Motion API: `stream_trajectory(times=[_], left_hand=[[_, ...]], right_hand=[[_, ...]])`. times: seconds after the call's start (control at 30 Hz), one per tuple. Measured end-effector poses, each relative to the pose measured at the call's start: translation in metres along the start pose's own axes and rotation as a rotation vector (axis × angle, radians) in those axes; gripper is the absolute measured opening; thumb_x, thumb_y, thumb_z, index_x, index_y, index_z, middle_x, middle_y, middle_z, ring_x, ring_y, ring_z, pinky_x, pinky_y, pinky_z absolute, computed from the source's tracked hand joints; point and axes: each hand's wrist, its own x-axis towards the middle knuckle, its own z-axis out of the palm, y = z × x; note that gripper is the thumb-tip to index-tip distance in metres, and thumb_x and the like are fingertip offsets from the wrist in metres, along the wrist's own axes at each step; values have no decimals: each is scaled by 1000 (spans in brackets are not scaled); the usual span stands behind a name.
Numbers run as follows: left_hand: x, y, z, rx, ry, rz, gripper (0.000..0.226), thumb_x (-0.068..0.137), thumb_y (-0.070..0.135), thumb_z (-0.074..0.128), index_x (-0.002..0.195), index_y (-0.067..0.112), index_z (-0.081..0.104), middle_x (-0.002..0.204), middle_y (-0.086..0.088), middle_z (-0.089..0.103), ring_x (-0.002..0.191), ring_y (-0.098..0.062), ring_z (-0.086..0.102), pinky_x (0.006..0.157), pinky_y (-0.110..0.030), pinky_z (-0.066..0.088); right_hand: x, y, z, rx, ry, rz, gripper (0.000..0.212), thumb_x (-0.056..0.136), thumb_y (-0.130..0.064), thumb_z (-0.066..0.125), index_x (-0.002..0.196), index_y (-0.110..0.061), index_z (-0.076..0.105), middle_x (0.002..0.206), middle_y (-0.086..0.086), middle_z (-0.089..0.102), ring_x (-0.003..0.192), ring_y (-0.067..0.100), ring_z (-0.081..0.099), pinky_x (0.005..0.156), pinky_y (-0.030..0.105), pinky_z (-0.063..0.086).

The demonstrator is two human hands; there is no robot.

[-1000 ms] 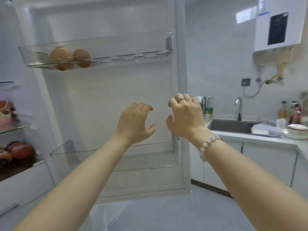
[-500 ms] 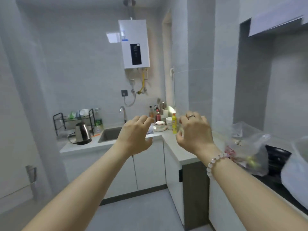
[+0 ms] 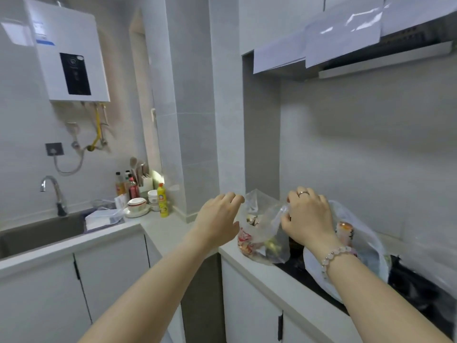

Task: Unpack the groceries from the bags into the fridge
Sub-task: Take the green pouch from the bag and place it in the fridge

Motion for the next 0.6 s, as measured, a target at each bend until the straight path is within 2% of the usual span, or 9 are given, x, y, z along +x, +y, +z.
stream_trajectory(times=[0.13,0.3,0.47,0.6], left_hand=[[45,4,32,-52,1,46,46,89,20,54,132,16,39,125,0,51,109,-19,51,85,-28,46],[102,8,69,-59,-13,93,43,88,19,55,129,14,42,117,-2,52,99,-20,52,75,-26,44],[144,8,106,-87,-5,98,41,87,22,57,124,15,43,115,-1,53,97,-19,53,77,-28,48],[167,4,136,-104,-43,143,46,89,24,54,132,16,40,123,-1,51,108,-20,49,88,-30,45]], right_hand=[[30,26,24,-42,-24,44,29,85,-27,48,110,-16,56,112,0,57,108,19,49,89,30,38],[55,55,59,-86,-88,82,31,86,-28,46,113,-18,55,114,-3,56,110,17,48,93,29,36],[74,86,90,-106,-107,150,32,85,-26,47,114,-17,57,115,-3,56,111,17,48,91,29,36],[81,97,118,-100,-131,191,32,85,-25,47,114,-15,58,116,-1,58,110,18,50,90,29,37]])
